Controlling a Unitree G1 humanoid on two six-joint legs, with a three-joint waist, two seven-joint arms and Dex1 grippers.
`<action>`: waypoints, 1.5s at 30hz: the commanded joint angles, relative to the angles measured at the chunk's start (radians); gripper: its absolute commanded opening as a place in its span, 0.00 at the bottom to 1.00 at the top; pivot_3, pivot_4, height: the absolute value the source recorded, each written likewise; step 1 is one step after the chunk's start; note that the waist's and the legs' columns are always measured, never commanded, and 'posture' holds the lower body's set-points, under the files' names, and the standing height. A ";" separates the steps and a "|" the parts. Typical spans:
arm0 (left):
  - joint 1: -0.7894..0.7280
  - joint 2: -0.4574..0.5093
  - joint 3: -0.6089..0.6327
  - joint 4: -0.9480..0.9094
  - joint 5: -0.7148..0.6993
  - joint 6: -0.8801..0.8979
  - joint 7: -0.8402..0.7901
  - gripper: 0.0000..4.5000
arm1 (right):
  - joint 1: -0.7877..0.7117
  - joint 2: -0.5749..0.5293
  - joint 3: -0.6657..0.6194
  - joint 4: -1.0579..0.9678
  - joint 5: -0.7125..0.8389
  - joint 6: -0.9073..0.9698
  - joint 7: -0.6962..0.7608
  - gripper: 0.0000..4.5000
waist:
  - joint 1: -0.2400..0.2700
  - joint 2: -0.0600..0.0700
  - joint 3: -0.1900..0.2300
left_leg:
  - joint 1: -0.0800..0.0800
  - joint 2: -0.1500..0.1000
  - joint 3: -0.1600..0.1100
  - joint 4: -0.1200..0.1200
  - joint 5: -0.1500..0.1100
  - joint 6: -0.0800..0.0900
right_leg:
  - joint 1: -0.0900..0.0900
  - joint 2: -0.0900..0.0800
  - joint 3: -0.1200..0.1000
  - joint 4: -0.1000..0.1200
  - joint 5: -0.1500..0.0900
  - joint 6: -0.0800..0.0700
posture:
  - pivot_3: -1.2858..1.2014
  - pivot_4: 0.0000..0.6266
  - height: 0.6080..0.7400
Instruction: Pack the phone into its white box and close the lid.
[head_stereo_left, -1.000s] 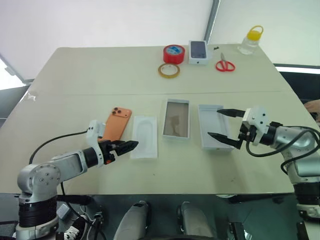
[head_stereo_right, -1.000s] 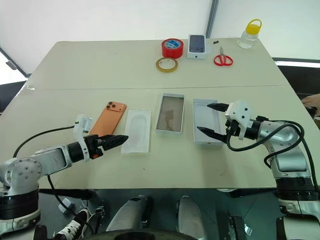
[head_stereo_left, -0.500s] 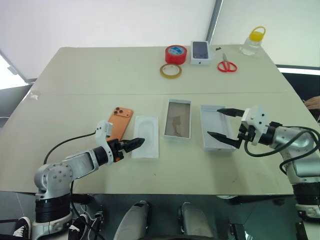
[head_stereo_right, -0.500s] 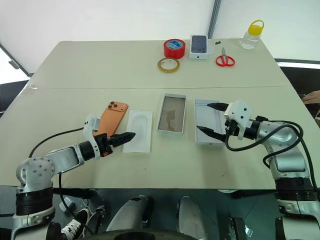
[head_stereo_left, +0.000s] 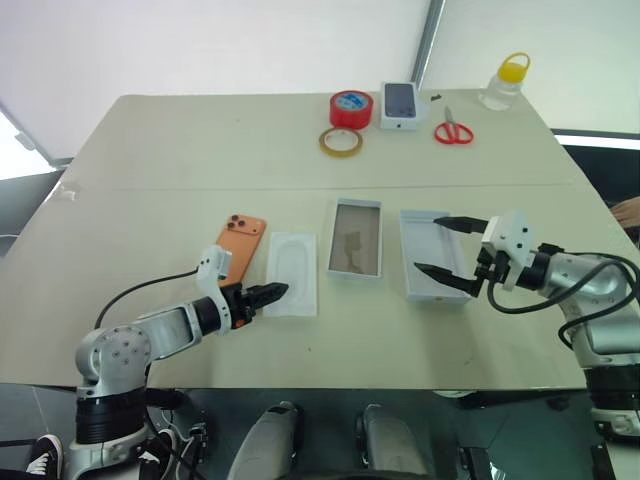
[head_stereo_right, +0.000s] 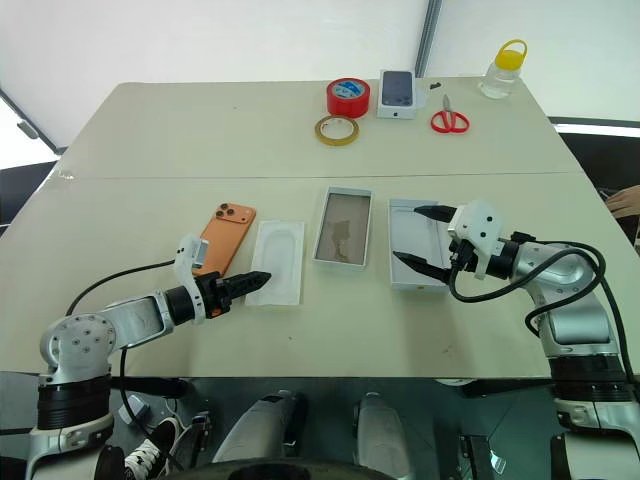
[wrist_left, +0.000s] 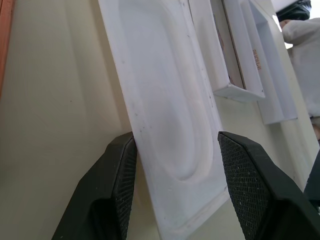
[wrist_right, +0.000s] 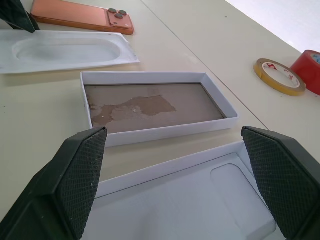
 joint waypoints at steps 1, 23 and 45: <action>0.013 -0.005 -0.007 0.010 -0.004 0.031 0.009 0.18 | -0.017 0.005 0.003 -0.028 -0.010 -0.027 -0.008 1.00 | -0.001 0.000 0.000 | 0.000 0.000 0.000 0.000 0.000 0.000 | 0.000 0.000 0.000 0.000 0.000 0.000 | 0.52 0.24 1.00; -0.114 0.072 0.151 0.109 -0.133 0.062 0.027 0.01 | -0.188 0.206 0.287 -0.007 -0.167 0.067 -0.087 1.00 | -0.004 -0.001 0.001 | 0.000 0.000 -0.001 -0.001 0.003 -0.006 | -0.002 0.001 0.000 0.001 0.000 0.000 | 0.52 0.24 1.00; -0.196 0.114 0.157 0.108 -0.129 0.013 0.049 0.00 | -0.235 0.253 0.434 0.069 -0.282 0.134 -0.009 0.01 | -0.005 -0.002 0.001 | -0.001 0.000 -0.001 -0.002 0.004 -0.007 | -0.003 0.001 0.000 0.001 0.000 0.000 | 0.52 0.24 1.00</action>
